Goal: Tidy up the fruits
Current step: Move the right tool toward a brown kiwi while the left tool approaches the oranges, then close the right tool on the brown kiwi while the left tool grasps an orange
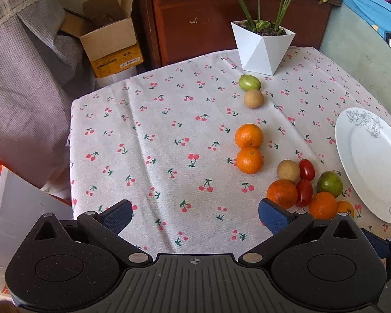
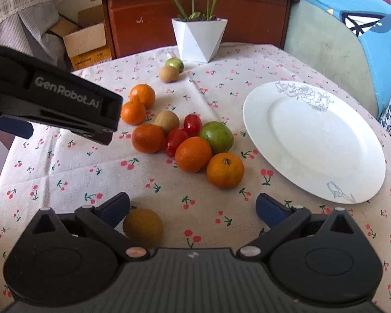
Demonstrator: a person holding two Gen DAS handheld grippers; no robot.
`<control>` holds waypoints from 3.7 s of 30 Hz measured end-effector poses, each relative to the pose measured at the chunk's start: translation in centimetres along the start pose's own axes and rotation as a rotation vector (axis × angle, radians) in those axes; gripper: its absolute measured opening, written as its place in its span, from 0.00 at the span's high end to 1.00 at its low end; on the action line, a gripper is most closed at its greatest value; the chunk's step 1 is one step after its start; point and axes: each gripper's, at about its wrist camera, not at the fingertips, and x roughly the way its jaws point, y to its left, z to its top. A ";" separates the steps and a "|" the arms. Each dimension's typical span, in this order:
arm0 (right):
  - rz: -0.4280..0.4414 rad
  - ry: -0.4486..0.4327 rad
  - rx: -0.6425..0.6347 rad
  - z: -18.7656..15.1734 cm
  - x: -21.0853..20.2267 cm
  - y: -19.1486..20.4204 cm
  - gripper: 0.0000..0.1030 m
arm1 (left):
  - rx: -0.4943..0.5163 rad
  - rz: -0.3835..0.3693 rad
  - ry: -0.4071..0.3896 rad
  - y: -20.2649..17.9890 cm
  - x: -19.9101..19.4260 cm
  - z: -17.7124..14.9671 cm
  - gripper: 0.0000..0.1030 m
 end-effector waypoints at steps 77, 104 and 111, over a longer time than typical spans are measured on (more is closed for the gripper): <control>-0.108 0.064 0.203 5.0 -2.5 -3.7 0.01 | 0.008 0.032 -0.012 0.2 -1.8 -1.0 0.01; 0.179 0.065 0.226 0.3 -3.5 -6.1 0.23 | -0.037 -0.015 -0.070 0.3 -1.7 -0.3 0.02; 0.216 0.069 0.173 -0.4 -2.5 -4.6 0.47 | 0.007 -0.027 -0.078 -0.3 -1.3 -0.8 0.08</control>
